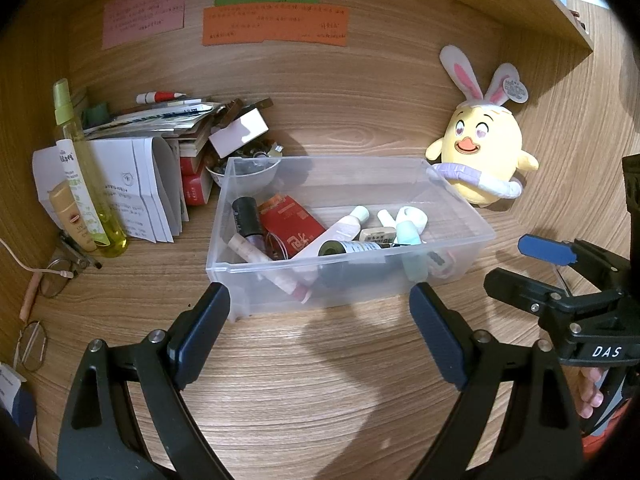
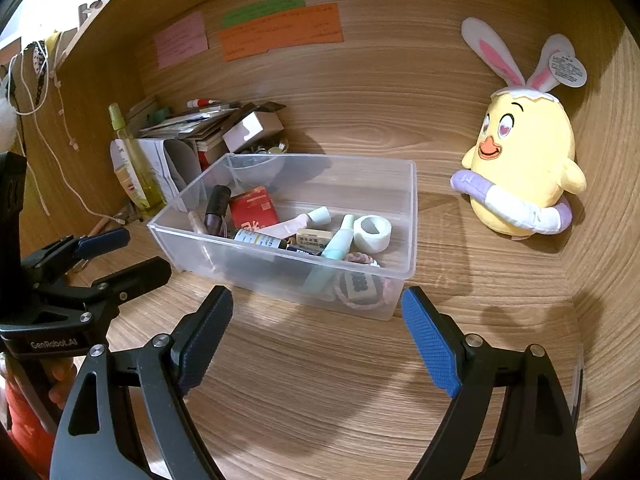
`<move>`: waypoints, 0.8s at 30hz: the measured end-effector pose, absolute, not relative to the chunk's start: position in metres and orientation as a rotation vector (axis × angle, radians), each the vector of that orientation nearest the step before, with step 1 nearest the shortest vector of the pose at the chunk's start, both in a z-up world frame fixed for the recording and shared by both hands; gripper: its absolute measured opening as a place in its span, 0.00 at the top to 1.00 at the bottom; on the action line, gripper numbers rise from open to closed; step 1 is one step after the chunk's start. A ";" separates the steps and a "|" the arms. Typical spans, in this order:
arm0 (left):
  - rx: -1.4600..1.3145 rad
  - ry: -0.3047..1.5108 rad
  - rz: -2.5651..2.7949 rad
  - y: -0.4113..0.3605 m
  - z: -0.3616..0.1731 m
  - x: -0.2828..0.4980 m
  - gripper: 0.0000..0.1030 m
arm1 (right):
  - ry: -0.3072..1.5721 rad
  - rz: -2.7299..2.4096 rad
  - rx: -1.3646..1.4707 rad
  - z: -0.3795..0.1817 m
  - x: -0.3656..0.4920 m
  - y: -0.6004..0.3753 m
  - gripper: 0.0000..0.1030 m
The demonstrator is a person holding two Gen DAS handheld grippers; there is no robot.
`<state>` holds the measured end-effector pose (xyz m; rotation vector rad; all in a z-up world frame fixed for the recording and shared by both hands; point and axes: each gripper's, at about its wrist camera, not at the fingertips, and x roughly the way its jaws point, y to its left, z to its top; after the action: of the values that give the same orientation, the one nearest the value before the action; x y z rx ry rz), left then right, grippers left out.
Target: Organize objects
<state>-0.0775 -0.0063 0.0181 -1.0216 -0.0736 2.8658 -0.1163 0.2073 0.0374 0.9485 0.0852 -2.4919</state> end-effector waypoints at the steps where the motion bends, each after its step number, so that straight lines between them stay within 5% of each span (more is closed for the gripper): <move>1: -1.023 -0.073 2.867 -0.006 0.018 -0.077 0.11 | 0.086 -2.491 0.948 0.037 -0.116 0.207 0.18; 24: -1.038 -0.057 2.844 -0.004 0.017 -0.079 0.10 | 0.087 -2.491 0.946 0.037 -0.117 0.205 0.18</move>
<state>-0.0792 -0.0041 0.0165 -1.0378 -0.0574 2.8436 -0.1173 0.2053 0.0374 0.9465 0.0867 -2.4912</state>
